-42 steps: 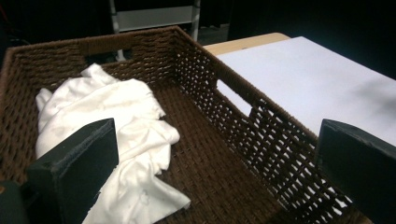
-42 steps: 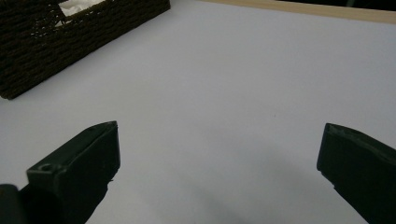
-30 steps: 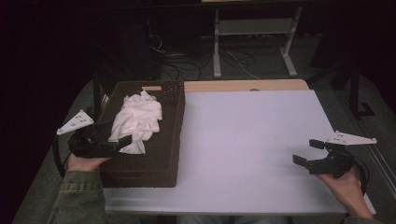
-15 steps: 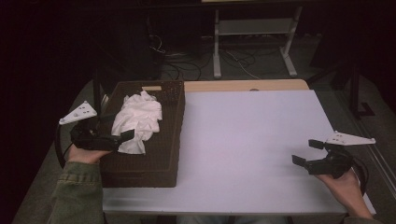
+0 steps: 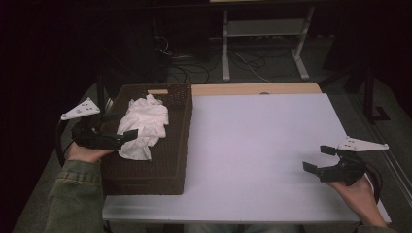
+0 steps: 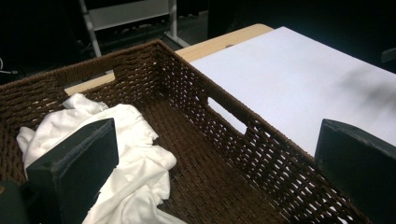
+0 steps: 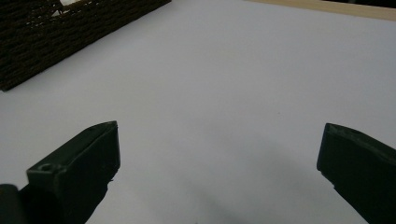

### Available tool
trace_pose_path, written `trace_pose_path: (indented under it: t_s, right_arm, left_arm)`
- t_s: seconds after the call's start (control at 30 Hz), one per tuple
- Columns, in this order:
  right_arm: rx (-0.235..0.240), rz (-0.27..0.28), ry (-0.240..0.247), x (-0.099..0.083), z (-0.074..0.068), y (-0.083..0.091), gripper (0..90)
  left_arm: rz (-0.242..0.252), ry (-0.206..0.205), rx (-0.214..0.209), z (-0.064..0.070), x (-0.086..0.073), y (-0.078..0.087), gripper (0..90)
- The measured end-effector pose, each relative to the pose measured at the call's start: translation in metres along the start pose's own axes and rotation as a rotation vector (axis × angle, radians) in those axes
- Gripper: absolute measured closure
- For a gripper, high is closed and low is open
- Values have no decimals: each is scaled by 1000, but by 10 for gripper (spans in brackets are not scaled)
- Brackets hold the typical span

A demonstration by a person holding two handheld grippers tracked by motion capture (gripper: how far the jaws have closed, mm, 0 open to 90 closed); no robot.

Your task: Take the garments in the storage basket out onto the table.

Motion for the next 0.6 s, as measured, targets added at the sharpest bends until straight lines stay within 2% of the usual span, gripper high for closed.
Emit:
trace_pose_path:
  t_s: [0.4, 0.6]
  right_arm:
    - [2, -13, 17, -2, -2, -2, 0]
    - [1, -17, 19, -2, -2, -2, 0]
  left_arm:
    - [-27, 26, 14, -16, 4, -6, 0]
    - [-43, 26, 27, -25, 8, -10, 0]
Point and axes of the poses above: each handheld gripper's, and its own axes: y roughly backward along the jaws, x roughly out of its top, z roughly to its right, the point moved 10 cm from there along -y, roughly forward along the jaws, and after that the axes turned 6 degrees about z, right-handed, at the moved point
